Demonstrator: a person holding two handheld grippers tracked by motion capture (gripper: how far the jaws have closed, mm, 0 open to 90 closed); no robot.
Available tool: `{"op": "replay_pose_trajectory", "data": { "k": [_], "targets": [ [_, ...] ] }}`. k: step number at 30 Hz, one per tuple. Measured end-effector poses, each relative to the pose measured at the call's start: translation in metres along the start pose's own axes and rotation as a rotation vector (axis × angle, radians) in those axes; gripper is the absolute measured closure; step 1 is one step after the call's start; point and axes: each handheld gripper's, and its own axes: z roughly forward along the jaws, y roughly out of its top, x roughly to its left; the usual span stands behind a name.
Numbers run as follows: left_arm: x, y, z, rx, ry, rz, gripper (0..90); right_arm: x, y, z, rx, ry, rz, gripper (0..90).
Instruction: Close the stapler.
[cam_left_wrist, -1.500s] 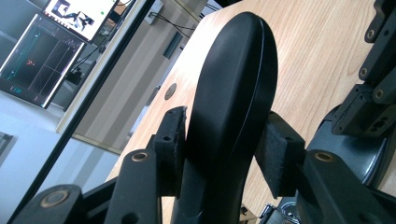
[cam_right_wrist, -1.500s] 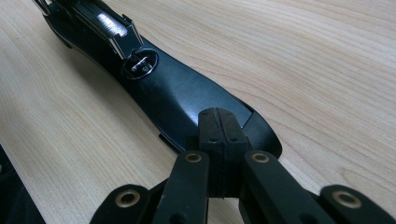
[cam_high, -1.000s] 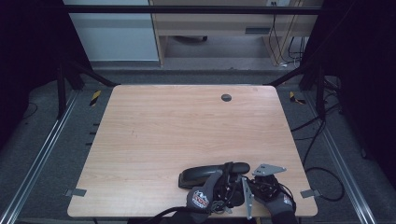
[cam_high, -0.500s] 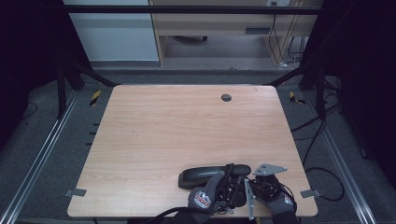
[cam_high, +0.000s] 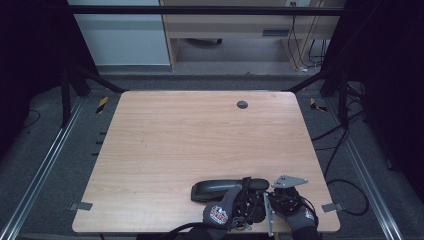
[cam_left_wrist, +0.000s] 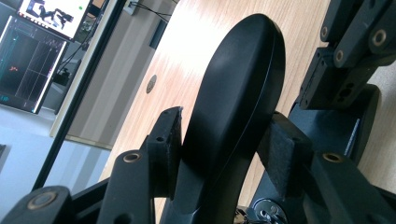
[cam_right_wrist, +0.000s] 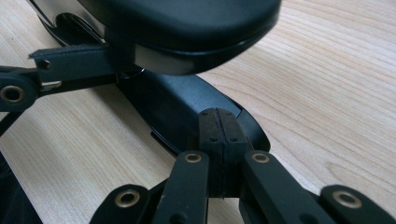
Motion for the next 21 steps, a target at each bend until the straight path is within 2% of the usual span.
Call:
{"op": "replay_pose_trajectory", "data": {
  "k": [6, 14, 15, 17, 21],
  "targets": [
    [0.001, 0.000, -0.001, 0.004, -0.001, -0.003, 46.3, -0.001, 0.000, -0.002, -0.015, -0.001, 0.005, 89.6],
    [0.010, 0.001, -0.015, -0.024, -0.058, -0.036, 39.9, -0.004, 0.000, -0.006, -0.034, -0.017, 0.017, 88.8],
    [0.012, 0.001, -0.018, -0.028, -0.070, -0.044, 39.9, -0.004, 0.001, -0.008, -0.031, -0.017, 0.031, 88.9],
    [0.016, 0.000, -0.022, -0.044, -0.088, -0.056, 39.4, -0.005, 0.001, -0.008, -0.045, -0.034, 0.023, 89.0],
    [0.022, -0.001, -0.030, -0.060, -0.124, -0.081, 38.6, -0.008, 0.001, -0.012, -0.076, -0.050, 0.040, 89.6]
  ]
}}
